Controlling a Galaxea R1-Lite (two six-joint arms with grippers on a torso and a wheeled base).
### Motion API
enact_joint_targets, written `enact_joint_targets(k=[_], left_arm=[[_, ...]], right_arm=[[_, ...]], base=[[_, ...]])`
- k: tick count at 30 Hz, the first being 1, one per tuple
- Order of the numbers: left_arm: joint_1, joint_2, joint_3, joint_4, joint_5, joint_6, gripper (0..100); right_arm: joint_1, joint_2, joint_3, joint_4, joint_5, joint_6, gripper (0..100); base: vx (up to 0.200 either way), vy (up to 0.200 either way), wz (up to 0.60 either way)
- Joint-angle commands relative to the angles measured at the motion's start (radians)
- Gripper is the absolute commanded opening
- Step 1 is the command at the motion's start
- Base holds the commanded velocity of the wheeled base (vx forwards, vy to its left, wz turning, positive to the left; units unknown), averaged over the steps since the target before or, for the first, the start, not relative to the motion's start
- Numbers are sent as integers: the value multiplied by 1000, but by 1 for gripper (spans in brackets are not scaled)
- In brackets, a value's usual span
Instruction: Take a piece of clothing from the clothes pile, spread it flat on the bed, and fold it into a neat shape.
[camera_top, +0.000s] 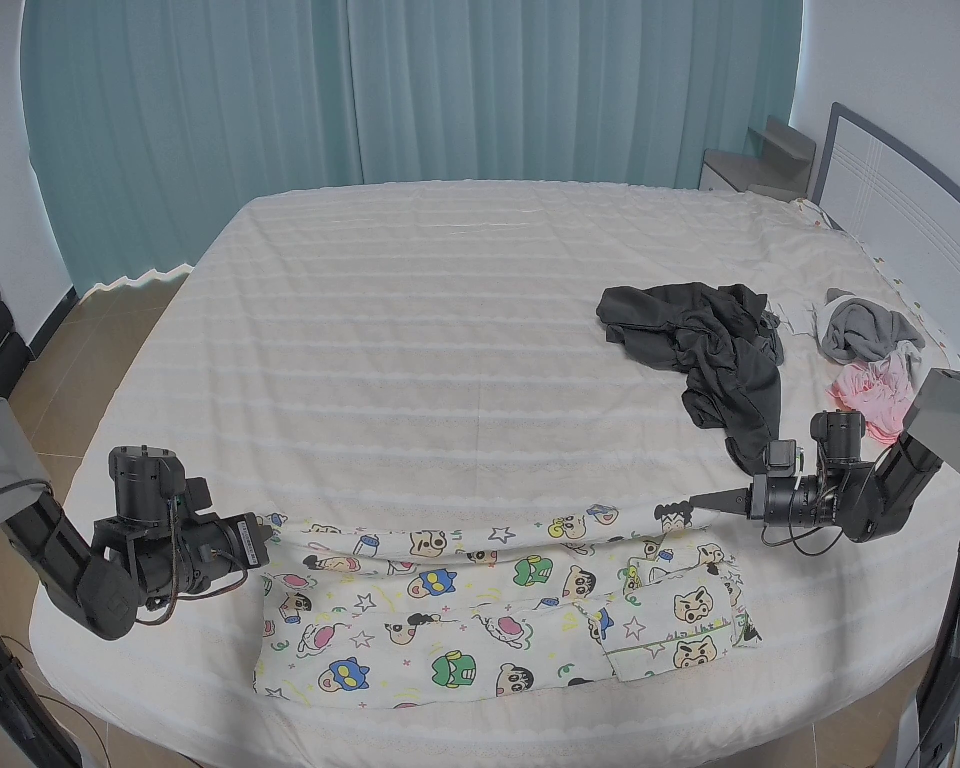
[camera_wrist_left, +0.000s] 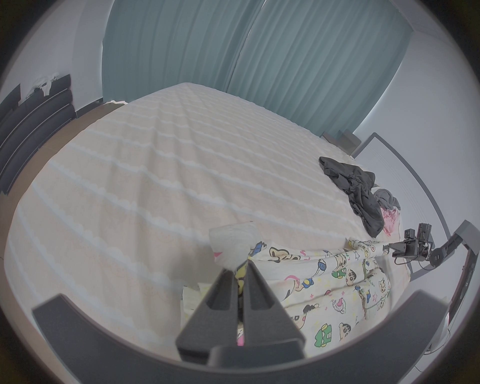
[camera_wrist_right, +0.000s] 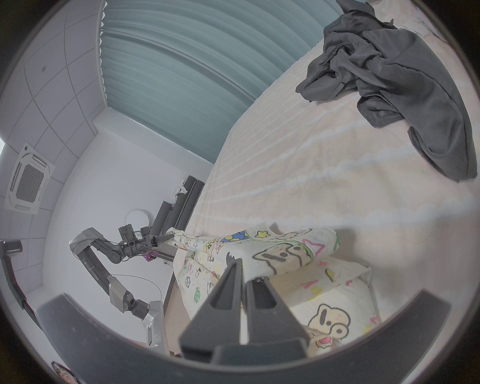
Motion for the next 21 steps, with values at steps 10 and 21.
enact_joint_targets(k=[10,21], left_arm=[[-41,7,182,-90,-4,1,0],[-101,12,251,-92,1,-1,0]], right_arm=[[-22,-4,100,5,-1,-78,0],[-28,25,150,10,-3,-119,0]], base=[[0,0,0],[0,0,0]])
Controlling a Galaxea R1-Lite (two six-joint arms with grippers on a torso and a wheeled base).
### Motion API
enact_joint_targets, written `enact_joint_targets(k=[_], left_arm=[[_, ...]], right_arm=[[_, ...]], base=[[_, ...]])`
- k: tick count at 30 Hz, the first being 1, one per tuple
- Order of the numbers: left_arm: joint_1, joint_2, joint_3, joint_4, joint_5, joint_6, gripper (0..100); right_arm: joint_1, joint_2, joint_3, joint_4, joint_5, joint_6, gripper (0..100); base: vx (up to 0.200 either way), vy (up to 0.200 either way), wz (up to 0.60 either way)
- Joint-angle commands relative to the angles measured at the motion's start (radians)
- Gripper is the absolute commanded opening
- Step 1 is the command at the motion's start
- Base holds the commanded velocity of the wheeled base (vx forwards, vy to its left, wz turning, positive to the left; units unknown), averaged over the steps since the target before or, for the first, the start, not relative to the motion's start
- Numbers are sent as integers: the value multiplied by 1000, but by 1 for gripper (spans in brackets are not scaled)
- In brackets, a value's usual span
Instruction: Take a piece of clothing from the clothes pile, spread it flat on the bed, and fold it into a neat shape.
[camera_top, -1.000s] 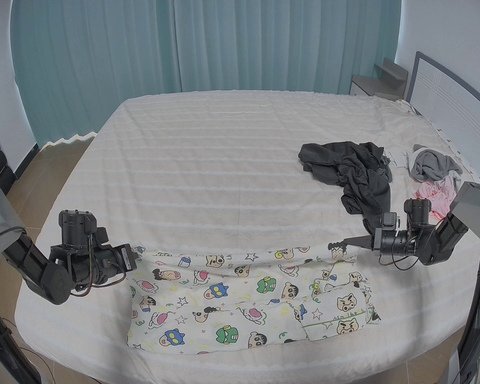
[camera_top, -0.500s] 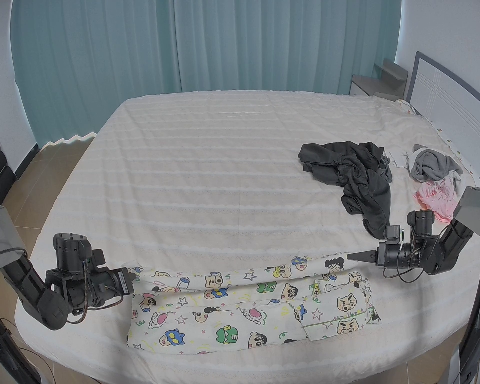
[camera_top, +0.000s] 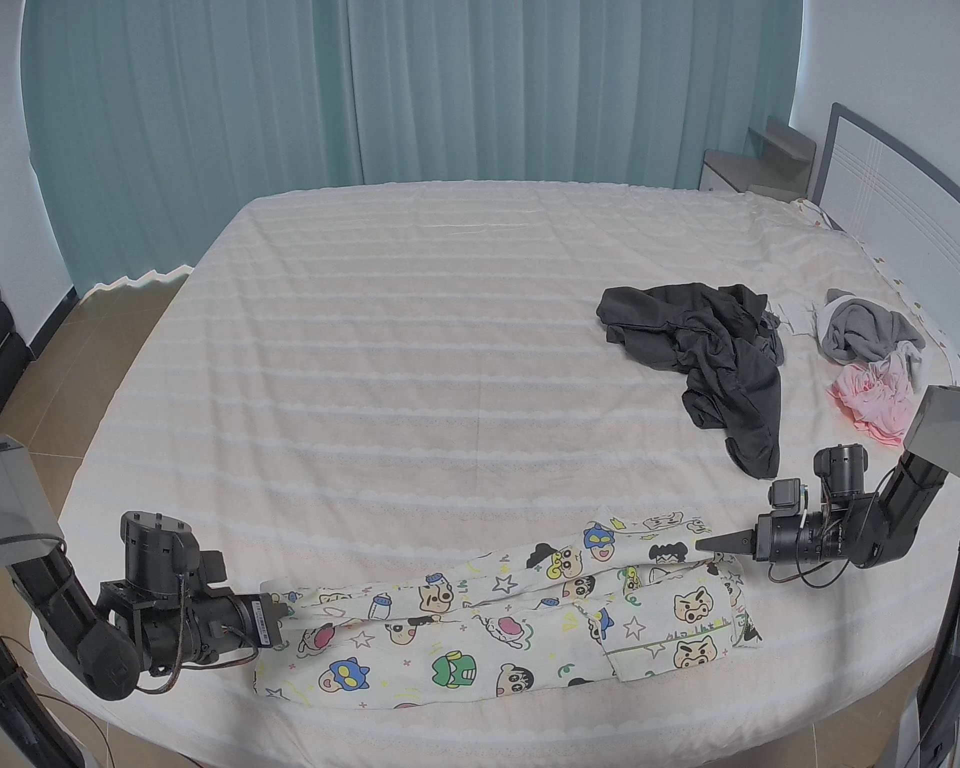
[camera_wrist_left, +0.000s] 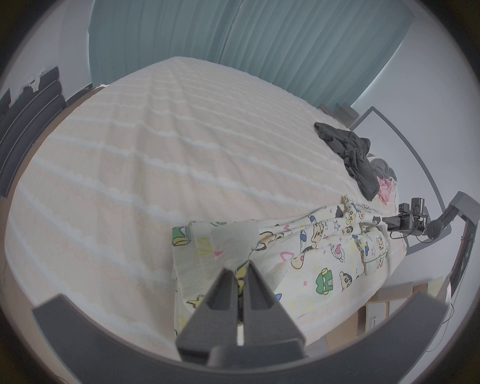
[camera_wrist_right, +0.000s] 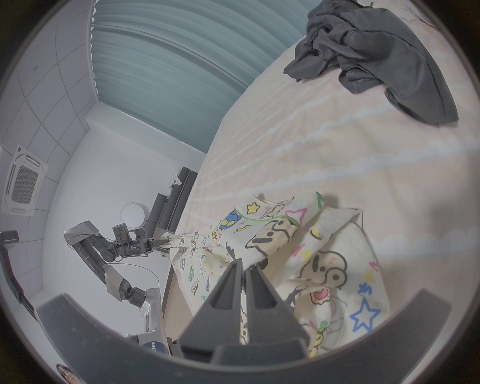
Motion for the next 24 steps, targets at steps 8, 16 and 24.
enact_joint_targets(k=[8,16,24], left_arm=[[-9,73,67,-57,1,1,0],[-4,240,98,-232,13,2,0],[-1,443,182,-575,17,8,0]], right_arm=[[-29,21,42,8,-3,-33,0],[-52,24,62,11,-6,-50,0],[-58,24,82,9,-6,-76,0]], base=[[0,0,0],[0,0,0],[0,0,0]])
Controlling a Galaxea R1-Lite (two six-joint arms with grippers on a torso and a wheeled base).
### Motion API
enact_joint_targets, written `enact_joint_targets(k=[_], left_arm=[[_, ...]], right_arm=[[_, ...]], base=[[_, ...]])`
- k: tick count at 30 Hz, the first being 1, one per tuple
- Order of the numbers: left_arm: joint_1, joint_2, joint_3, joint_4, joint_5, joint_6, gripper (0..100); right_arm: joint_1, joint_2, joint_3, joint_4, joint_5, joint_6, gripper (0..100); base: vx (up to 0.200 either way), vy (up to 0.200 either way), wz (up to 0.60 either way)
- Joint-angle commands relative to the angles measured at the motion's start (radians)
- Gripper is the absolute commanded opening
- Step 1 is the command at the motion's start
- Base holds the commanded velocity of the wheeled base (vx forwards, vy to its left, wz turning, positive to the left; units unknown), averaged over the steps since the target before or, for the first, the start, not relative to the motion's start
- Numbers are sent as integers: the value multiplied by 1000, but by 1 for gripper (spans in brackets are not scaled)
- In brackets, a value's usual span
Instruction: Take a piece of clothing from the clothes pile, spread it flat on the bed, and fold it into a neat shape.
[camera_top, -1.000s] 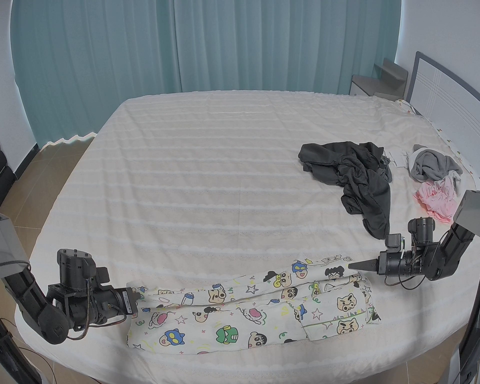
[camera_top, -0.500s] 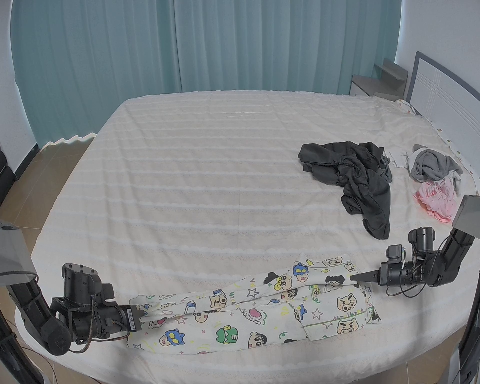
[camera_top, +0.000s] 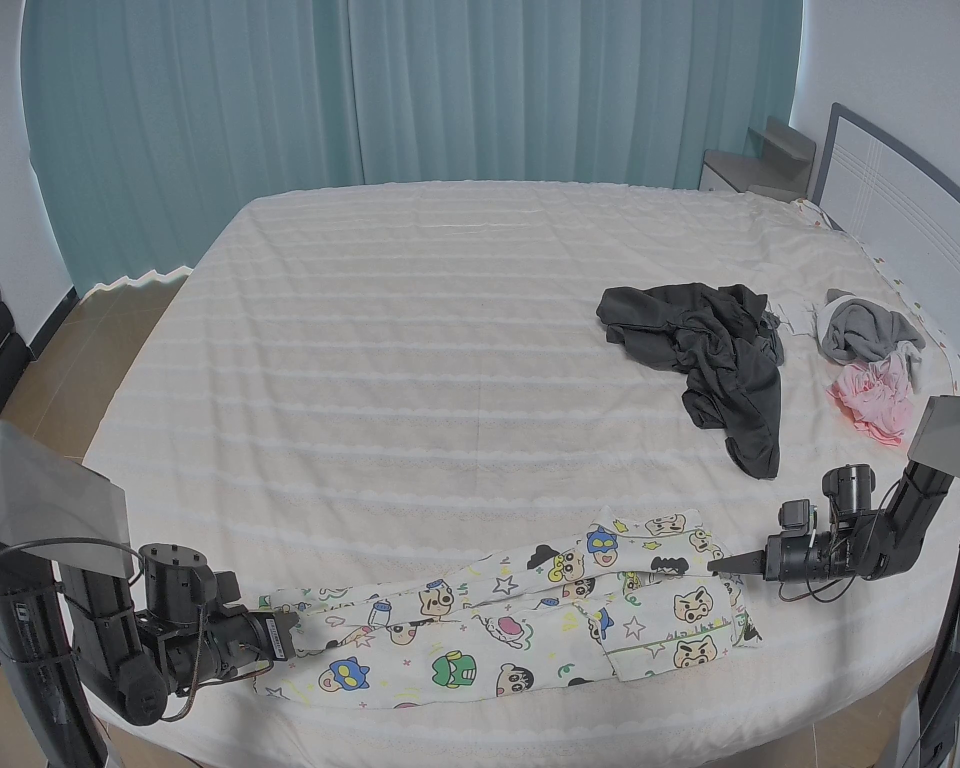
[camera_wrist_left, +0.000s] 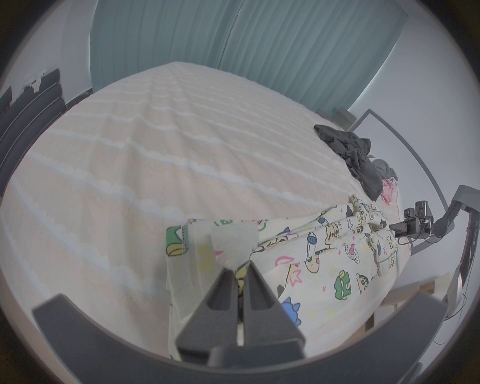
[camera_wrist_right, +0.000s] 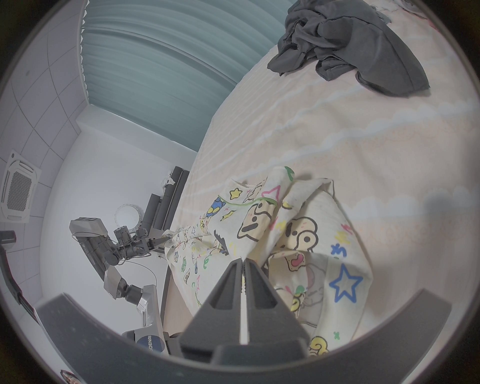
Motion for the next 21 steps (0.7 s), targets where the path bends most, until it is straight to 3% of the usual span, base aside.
enact_joint_targets(k=[1,2,3,11,17,21], left_arm=[[4,182,59,-147,10,6,0],[4,183,59,-147,16,6,0],[4,183,59,-147,24,5,100],[4,81,60,-147,13,-26,100],[11,-21,60,-147,-4,-98,100],[11,-122,60,-147,-44,-201,100]], right_arm=[[-6,2,14,0,1,-12,0],[-6,0,14,-1,1,-12,0],[-6,-6,16,-1,1,-12,0],[-29,-95,4,10,-1,-8,0],[-29,-153,-78,126,-81,3,0],[3,-169,-179,201,-127,115,0]], base=[[0,0,0],[0,0,0],[0,0,0],[0,0,0],[0,0,0],[0,0,0]])
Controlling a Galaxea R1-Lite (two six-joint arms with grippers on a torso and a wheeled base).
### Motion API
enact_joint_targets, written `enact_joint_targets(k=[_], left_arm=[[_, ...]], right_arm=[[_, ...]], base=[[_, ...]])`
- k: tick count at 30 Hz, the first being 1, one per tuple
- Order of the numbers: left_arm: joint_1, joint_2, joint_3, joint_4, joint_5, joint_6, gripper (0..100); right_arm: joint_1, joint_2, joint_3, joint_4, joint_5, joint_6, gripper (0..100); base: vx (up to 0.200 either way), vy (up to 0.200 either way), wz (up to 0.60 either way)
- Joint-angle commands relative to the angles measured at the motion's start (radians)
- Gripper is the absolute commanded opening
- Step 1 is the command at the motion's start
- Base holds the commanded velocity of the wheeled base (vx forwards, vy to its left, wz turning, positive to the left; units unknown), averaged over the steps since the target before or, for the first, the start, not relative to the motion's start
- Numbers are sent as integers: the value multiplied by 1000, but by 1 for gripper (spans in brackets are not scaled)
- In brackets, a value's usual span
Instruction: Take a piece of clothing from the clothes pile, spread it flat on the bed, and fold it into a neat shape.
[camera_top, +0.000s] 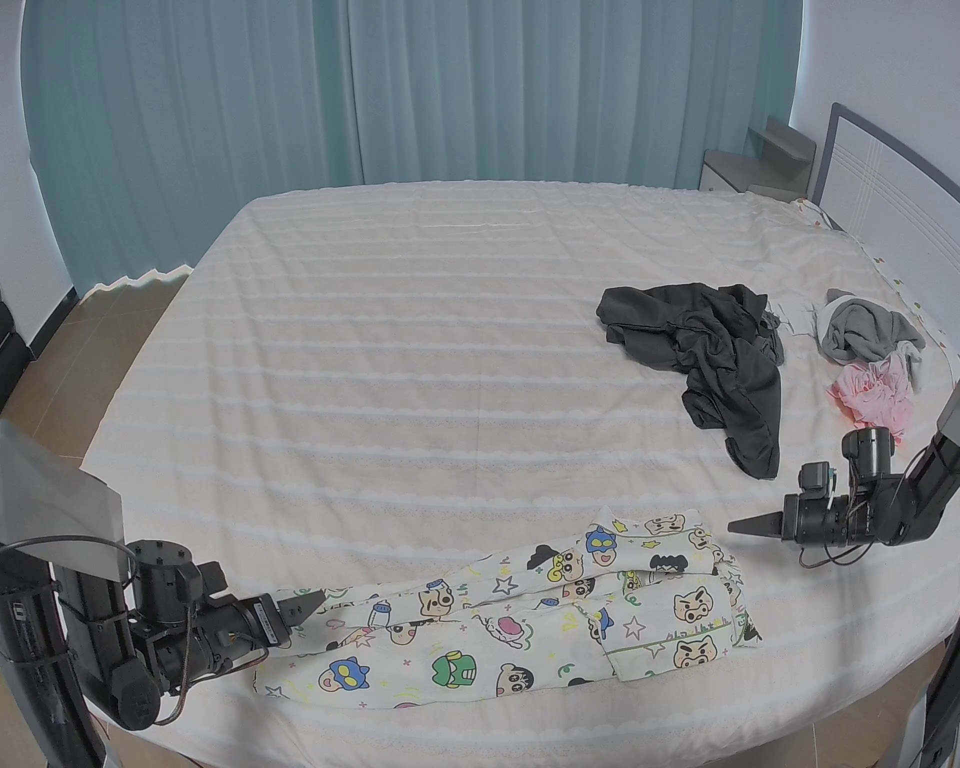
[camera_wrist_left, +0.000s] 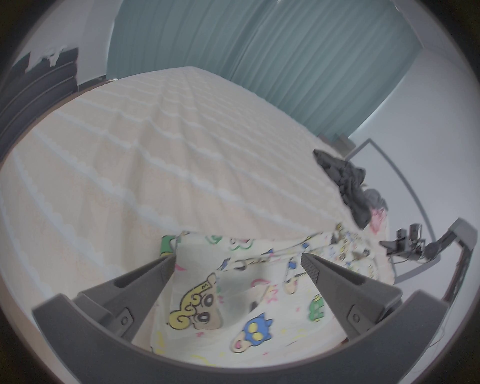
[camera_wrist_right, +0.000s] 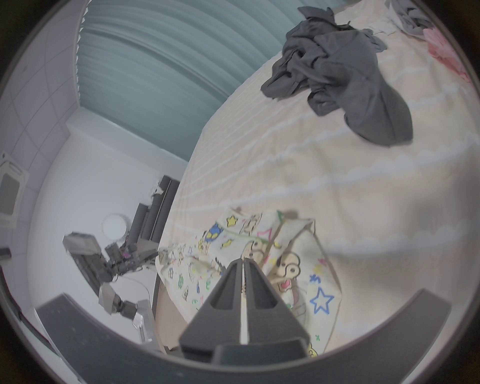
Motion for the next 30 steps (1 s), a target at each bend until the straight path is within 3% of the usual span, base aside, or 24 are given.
enact_joint_targets(k=[1,2,6,10,19,28,29,30], left_arm=[[0,-151,12,0,-37,-78,100],[0,-172,12,-1,-50,-96,100],[-6,-271,10,-1,-119,-208,100],[-6,-303,10,-1,-119,-270,100],[-21,-354,12,-1,-113,-353,100],[-21,-350,12,0,-111,-360,100],[-21,-352,12,0,-111,-360,100],[-21,-352,13,2,-111,-360,100]], right_arm=[[46,-39,-107,60,-69,88,0],[61,-31,-124,66,-99,98,100],[127,24,-184,103,-214,109,100],[173,87,-251,166,-296,108,100],[233,134,-350,219,-326,108,100],[257,156,-393,301,-342,89,100],[257,157,-393,301,-343,88,0],[259,156,-393,302,-348,88,0]], base=[[0,0,0],[0,0,0],[0,0,0],[0,0,0],[0,0,0],[0,0,0],[0,0,0],[0,0,0]])
